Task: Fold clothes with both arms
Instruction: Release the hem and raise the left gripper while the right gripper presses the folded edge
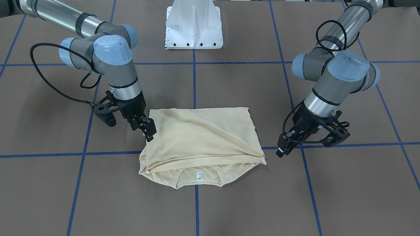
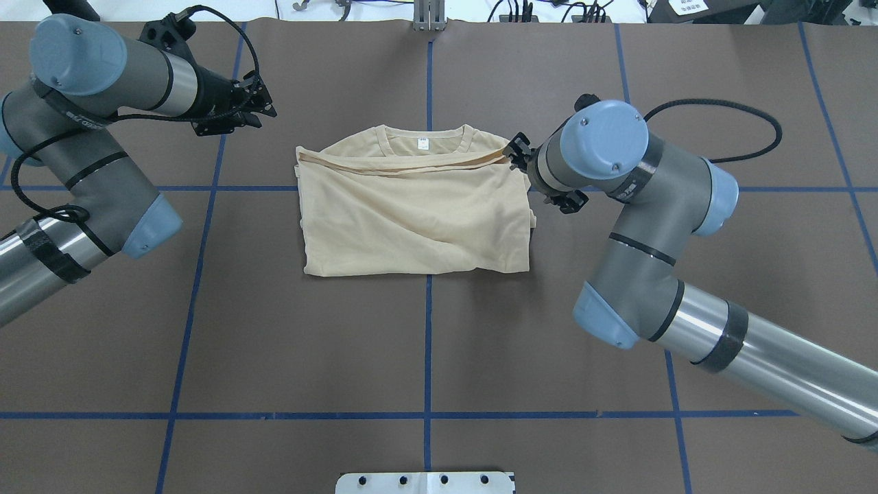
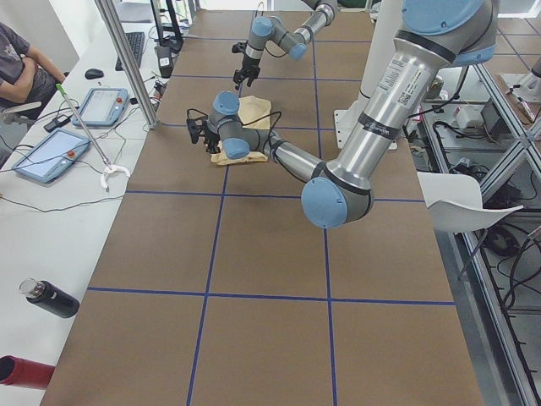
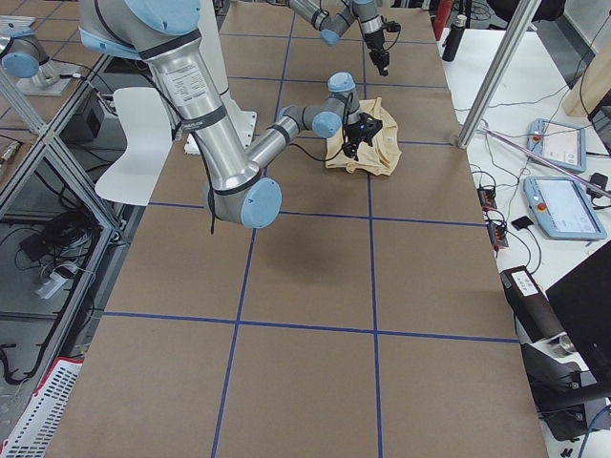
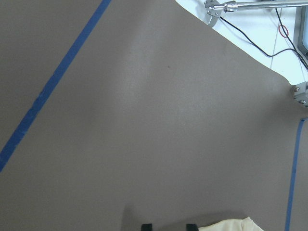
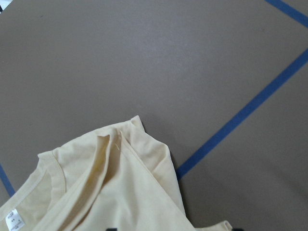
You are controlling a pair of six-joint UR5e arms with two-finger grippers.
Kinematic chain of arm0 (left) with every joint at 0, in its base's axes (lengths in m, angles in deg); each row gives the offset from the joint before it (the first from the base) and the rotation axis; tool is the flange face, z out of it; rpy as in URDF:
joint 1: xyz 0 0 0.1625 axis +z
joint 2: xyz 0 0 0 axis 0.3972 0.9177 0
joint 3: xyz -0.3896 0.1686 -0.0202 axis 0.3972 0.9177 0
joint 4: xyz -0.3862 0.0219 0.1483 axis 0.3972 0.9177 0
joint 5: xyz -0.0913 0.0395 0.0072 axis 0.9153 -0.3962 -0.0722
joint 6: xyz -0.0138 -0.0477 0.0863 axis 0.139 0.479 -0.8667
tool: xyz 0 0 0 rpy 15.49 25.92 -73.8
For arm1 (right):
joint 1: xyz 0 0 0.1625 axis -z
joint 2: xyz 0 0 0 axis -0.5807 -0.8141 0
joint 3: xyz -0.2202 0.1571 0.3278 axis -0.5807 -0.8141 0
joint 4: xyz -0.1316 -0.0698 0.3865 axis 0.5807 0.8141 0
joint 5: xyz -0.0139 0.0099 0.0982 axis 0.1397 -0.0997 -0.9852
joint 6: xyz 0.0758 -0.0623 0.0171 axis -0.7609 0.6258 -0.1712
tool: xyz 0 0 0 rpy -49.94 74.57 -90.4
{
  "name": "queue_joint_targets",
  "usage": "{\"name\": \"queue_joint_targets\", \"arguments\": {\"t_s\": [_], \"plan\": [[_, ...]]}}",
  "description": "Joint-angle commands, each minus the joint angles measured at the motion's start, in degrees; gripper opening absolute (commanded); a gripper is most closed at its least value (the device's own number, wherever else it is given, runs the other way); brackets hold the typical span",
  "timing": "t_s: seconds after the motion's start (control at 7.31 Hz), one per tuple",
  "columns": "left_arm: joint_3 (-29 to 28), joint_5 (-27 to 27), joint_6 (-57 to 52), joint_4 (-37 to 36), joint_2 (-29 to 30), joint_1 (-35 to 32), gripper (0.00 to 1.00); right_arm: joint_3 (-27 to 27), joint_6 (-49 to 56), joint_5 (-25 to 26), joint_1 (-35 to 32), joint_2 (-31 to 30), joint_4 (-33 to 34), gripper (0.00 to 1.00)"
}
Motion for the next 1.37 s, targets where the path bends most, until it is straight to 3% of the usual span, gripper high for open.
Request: {"name": "queue_joint_targets", "arguments": {"t_s": [0.0, 0.27, 0.41, 0.82, 0.96, 1.23], "plan": [[2.5, 1.3, -1.1, 0.4, -0.7, 0.2, 0.40, 1.3, -3.8, 2.4, 2.6, -1.9, 0.0, 0.84], [8.7, 1.8, -13.0, 0.7, -4.2, 0.0, 0.40, 3.0, -3.7, 3.4, 2.6, -3.4, 0.0, 0.85], [8.2, 1.2, -15.4, 0.7, -4.1, -0.4, 0.43, 5.4, -3.7, 3.5, 2.7, -5.1, 0.0, 0.85], [6.4, -1.8, -15.7, 0.6, -4.3, -1.0, 0.43, 5.5, -6.4, 5.2, 8.0, -5.3, 0.0, 0.91], [7.0, -2.1, -15.5, 0.6, -4.5, -0.9, 0.43, 5.5, -7.3, 8.1, 10.5, -6.7, 0.1, 0.90], [7.0, -1.9, -15.8, 0.8, -4.6, -0.9, 0.43, 5.6, -7.5, 8.9, 11.4, -7.3, 0.2, 0.84]]}}
